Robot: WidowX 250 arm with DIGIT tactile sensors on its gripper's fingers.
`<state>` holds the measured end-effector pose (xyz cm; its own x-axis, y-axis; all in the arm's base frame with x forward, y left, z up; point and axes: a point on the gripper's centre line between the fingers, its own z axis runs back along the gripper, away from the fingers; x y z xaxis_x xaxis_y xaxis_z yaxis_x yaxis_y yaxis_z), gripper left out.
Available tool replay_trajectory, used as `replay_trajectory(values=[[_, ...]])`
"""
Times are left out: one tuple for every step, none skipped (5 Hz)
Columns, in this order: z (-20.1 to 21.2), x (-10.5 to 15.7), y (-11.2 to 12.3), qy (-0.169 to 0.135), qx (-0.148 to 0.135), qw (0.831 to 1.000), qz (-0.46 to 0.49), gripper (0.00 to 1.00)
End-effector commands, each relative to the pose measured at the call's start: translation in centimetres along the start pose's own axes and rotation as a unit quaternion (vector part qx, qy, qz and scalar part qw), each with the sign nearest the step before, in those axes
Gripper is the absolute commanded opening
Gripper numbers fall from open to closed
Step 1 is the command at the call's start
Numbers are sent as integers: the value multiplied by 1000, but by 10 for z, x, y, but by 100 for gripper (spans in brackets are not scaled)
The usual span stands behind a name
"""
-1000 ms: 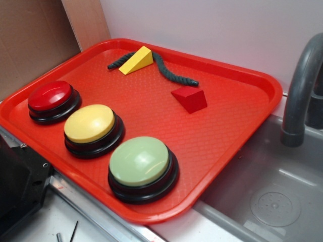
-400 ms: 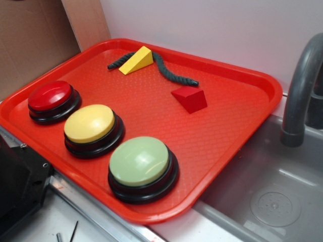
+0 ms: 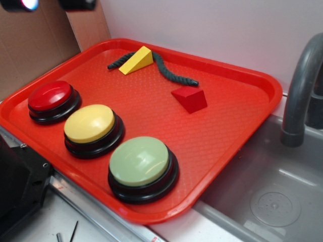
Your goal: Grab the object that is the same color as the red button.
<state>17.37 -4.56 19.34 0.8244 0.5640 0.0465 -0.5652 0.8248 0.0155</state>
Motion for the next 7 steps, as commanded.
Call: replay_trajectory(values=[[-36,38,-29,-28,-12,974,226,100],[-59,54,-49,-56,-23,948,312,100],[-85,63,-71,-65,-8,941,331,100],[-107,70,-83,-63,11,934,351,100],[-132,75,-97,-67,21,932,357,100],[-150,78,-104,-81,40,931,353,100],[-163,81,-105,-75,46,935,344,100]])
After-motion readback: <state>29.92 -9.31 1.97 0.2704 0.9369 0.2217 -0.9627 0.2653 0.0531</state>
